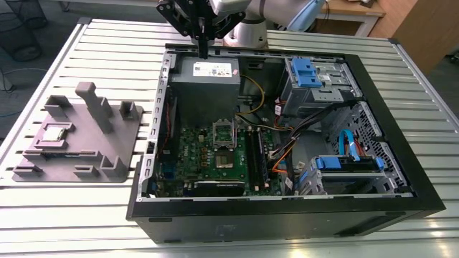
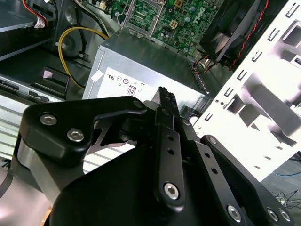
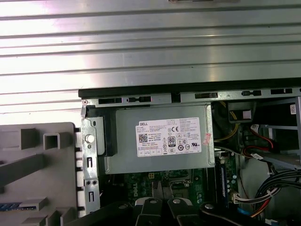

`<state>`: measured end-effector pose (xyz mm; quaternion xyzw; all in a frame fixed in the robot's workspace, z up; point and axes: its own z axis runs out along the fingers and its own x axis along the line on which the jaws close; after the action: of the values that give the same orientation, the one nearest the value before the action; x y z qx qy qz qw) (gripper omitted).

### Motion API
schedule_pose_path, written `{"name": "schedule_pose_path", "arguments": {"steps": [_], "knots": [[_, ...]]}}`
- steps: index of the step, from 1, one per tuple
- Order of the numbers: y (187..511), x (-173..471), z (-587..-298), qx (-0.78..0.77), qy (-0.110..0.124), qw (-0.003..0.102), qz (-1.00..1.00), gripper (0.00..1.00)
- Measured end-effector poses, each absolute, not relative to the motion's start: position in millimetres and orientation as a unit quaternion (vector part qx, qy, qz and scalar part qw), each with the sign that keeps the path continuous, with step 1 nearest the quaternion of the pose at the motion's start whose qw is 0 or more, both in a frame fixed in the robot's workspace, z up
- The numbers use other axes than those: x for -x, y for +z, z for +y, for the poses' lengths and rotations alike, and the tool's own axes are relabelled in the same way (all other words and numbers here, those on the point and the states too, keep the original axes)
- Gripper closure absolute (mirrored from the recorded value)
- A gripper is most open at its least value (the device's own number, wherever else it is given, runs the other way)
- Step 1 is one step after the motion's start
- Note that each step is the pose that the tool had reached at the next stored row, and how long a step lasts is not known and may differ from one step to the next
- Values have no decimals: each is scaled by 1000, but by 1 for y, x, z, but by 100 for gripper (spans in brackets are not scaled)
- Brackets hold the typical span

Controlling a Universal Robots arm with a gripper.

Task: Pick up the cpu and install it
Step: 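Reach for the cpu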

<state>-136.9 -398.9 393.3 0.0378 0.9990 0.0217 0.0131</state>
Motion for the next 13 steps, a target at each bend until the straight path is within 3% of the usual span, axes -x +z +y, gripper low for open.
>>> {"name": "schedule_pose_path", "arguments": {"steps": [13], "knots": [[393,151,-399,-38,22,13,999,89]]}}
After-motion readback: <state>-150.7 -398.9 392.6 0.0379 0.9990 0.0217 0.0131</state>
